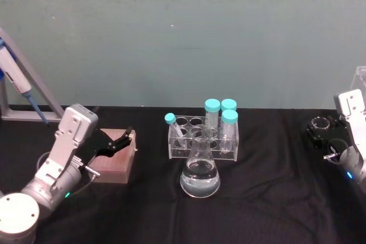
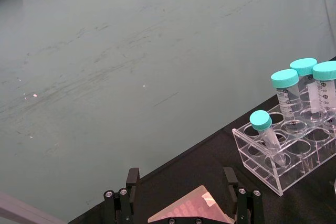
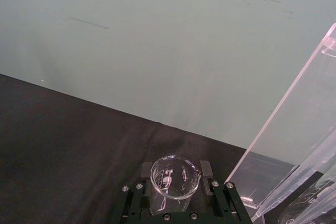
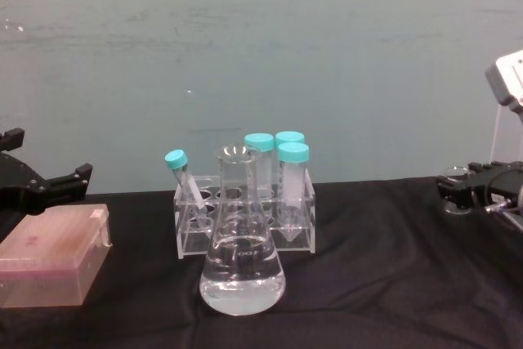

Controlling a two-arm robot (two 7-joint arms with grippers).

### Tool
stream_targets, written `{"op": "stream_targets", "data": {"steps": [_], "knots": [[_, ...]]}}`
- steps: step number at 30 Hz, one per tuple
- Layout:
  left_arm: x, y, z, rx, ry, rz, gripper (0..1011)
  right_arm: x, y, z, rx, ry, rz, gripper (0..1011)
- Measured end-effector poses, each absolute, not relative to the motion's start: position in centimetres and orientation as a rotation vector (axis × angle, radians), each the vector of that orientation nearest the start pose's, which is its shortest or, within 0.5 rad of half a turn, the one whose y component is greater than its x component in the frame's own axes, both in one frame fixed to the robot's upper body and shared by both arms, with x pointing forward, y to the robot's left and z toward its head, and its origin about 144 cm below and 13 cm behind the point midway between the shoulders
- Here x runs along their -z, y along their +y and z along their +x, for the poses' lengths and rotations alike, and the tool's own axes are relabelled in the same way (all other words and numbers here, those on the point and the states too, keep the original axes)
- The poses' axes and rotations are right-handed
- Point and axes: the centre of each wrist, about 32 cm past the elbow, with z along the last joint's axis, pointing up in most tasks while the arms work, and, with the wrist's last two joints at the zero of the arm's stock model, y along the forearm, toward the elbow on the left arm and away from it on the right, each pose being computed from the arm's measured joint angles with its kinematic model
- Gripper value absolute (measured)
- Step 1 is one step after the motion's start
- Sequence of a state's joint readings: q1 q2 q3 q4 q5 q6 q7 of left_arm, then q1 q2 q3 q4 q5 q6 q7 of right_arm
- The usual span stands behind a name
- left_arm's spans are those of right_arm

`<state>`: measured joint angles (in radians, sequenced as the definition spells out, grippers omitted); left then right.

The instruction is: Place the experimental apparatus aside using one hand.

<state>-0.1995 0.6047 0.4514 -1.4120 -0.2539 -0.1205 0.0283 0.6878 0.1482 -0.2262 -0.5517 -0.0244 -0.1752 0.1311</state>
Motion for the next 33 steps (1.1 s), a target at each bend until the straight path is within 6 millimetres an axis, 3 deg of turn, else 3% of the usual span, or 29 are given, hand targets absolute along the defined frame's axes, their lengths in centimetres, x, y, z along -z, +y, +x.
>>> {"op": "stream_targets", "data": {"steps": [33], "knots": [[-113.98,30.97,48.86,-1.248,-0.285,0.304,1000,-110.95,-27.42,62.13,1.339,-0.025,-0.362,543]]}}
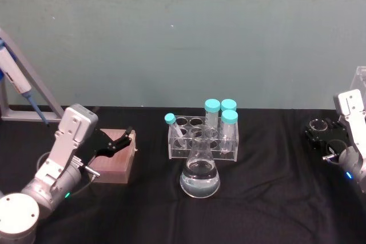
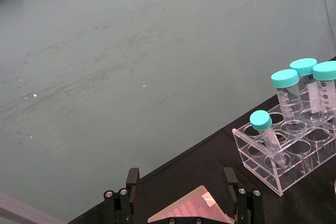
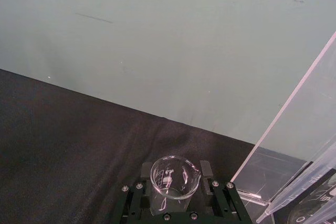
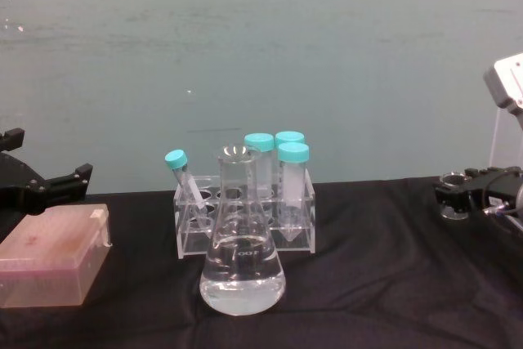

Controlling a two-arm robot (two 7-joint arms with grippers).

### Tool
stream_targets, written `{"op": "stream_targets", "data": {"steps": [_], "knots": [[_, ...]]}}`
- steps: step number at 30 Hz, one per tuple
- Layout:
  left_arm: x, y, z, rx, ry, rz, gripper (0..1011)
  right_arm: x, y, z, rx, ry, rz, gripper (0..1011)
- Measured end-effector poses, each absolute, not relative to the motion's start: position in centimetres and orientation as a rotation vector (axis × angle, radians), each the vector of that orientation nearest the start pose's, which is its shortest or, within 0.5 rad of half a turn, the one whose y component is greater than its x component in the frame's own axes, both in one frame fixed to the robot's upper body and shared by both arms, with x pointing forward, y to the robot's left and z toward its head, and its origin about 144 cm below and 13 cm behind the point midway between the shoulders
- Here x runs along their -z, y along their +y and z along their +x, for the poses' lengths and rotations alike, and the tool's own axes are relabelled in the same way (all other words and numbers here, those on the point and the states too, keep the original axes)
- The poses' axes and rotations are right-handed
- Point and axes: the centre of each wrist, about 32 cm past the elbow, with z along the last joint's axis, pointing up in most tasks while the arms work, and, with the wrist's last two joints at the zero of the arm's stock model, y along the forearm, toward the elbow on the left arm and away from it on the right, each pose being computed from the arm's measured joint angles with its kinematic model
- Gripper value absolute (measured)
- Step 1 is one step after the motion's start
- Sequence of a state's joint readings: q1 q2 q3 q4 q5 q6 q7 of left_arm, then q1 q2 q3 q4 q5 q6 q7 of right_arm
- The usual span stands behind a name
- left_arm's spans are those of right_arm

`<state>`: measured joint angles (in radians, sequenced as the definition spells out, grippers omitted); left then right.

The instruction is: Place the experimental apparatus aside using one hand.

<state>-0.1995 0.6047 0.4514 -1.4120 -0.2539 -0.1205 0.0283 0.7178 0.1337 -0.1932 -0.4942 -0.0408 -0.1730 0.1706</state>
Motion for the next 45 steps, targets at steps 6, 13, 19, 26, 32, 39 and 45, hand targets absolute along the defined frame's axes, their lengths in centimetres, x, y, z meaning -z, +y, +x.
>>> {"op": "stream_targets", "data": {"steps": [6,13,19,26,32,39,45], "knots": [[-113.98,30.97,48.86,-1.248,-0.285,0.305,1000,-110.95,-27.43,62.12,1.339,-0.025,-0.362,543],[-113.98,30.97,48.86,-1.248,-0.285,0.305,1000,-110.94,-27.45,62.11,1.340,-0.026,-0.362,562],[-113.98,30.97,48.86,-1.248,-0.285,0.304,1000,-110.94,-27.45,62.11,1.340,-0.026,-0.361,721],[-113.98,30.96,48.86,-1.248,-0.285,0.304,1000,-110.94,-27.45,62.11,1.341,-0.026,-0.361,921],[-113.98,30.97,48.86,-1.248,-0.285,0.304,1000,-110.94,-27.45,62.11,1.341,-0.026,-0.361,1000],[-113.98,30.97,48.86,-1.248,-0.285,0.304,1000,-110.94,-27.45,62.11,1.341,-0.026,-0.361,1000],[-113.98,30.97,48.86,-1.248,-0.285,0.304,1000,-111.23,-27.17,61.84,1.344,-0.058,-0.357,1000]]}}
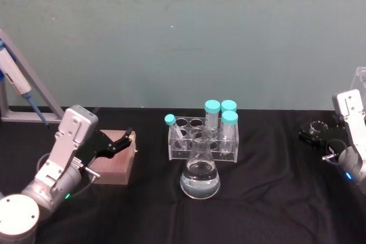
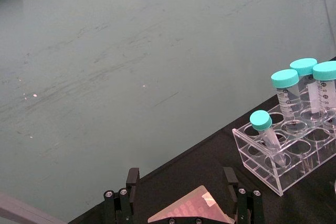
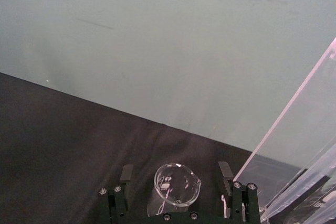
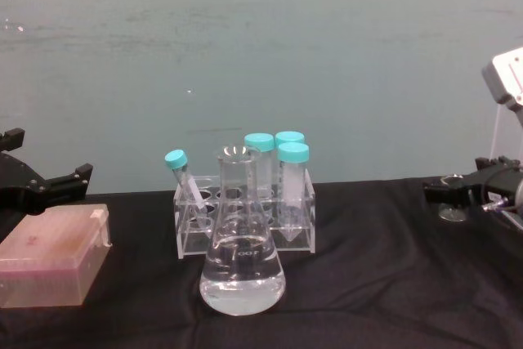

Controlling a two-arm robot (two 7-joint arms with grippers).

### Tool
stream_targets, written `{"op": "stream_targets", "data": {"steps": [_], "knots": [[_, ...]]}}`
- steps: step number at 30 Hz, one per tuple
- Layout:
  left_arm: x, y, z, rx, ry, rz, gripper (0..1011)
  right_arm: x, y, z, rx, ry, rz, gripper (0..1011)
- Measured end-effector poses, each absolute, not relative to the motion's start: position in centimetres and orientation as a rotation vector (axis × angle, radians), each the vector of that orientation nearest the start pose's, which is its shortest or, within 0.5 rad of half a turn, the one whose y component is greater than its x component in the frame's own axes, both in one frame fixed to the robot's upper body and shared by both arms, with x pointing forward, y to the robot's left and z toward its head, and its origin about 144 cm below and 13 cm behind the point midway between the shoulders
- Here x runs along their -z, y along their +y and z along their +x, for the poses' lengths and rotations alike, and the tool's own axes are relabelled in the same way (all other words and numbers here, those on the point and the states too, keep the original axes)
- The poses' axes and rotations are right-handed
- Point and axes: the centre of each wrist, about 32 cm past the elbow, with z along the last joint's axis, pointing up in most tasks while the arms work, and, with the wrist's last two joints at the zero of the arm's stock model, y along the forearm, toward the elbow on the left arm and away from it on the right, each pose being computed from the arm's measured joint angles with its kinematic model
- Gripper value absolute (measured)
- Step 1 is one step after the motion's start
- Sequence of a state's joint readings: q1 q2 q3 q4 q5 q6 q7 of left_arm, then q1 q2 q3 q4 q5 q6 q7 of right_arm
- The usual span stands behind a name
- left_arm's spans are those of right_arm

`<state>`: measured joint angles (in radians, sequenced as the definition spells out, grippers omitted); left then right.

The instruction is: Place the experimental apparatus aside using one hand.

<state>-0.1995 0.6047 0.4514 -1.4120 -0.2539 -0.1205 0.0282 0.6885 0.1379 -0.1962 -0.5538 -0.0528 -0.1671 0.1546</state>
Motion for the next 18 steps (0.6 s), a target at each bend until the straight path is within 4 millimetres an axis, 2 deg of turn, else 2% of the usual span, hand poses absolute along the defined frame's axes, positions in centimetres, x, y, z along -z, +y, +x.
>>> {"op": "stream_targets", "data": {"steps": [12,18], "knots": [[-114.0,31.0,48.9,-1.248,-0.285,0.304,1000,-112.7,-26.5,60.4,1.342,-0.146,-0.330,1000],[-114.0,31.0,48.9,-1.248,-0.285,0.304,1000,-113.8,-26.6,59.5,1.274,-0.182,-0.298,1000]]}}
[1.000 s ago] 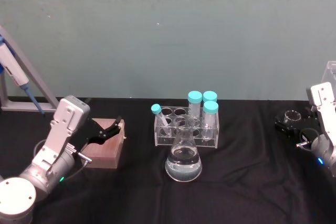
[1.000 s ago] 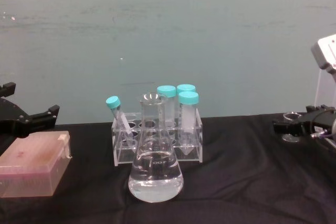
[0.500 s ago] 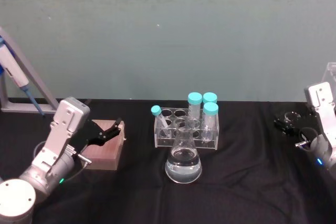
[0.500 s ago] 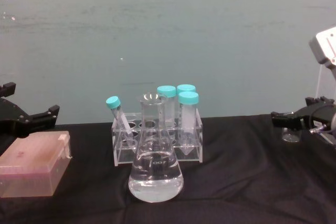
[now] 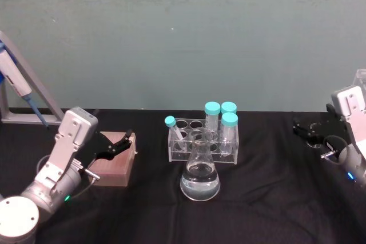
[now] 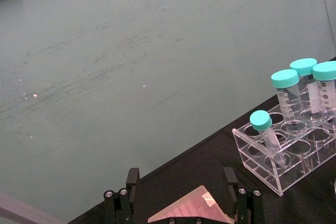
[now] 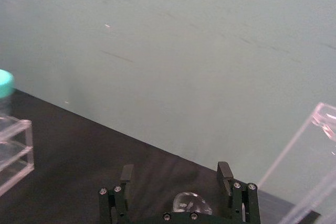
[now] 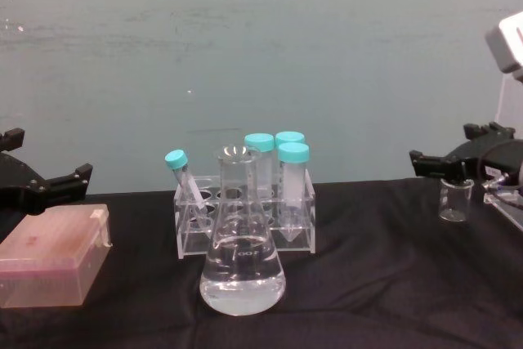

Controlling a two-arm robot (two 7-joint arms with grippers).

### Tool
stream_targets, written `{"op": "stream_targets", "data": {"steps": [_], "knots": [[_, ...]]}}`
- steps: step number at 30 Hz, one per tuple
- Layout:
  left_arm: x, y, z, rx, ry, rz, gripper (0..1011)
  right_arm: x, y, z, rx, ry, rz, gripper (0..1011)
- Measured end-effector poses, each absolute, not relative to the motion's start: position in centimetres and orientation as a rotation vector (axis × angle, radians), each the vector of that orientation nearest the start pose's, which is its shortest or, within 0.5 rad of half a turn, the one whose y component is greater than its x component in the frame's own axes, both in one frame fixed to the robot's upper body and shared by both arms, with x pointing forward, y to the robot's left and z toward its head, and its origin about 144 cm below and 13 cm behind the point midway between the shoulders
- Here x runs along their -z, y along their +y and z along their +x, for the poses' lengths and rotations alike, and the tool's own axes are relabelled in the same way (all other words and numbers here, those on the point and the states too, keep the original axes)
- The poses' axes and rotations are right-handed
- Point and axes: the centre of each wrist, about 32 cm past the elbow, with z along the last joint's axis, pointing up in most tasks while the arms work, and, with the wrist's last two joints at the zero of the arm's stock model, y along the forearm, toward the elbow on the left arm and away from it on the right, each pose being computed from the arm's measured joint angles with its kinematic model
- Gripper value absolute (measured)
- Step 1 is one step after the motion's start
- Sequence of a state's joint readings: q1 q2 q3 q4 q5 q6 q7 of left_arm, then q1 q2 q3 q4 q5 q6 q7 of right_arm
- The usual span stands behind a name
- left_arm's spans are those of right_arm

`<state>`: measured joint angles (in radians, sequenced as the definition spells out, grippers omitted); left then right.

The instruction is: Place the experimental apparatus aside using one hand.

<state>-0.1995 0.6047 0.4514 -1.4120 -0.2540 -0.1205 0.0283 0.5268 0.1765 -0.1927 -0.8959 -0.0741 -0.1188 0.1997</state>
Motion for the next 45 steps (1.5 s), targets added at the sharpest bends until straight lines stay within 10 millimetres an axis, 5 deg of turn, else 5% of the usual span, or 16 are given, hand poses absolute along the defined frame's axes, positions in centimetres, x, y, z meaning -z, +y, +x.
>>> {"op": "stream_targets", "data": {"steps": [23,45], "knots": [[-114.0,31.0,48.9,-1.248,-0.285,0.304,1000,-116.0,-27.5,55.1,0.956,-0.250,-0.211,1000],[-114.0,31.0,48.9,-1.248,-0.285,0.304,1000,-116.6,-26.2,55.8,0.620,-0.200,-0.164,1000]]}}
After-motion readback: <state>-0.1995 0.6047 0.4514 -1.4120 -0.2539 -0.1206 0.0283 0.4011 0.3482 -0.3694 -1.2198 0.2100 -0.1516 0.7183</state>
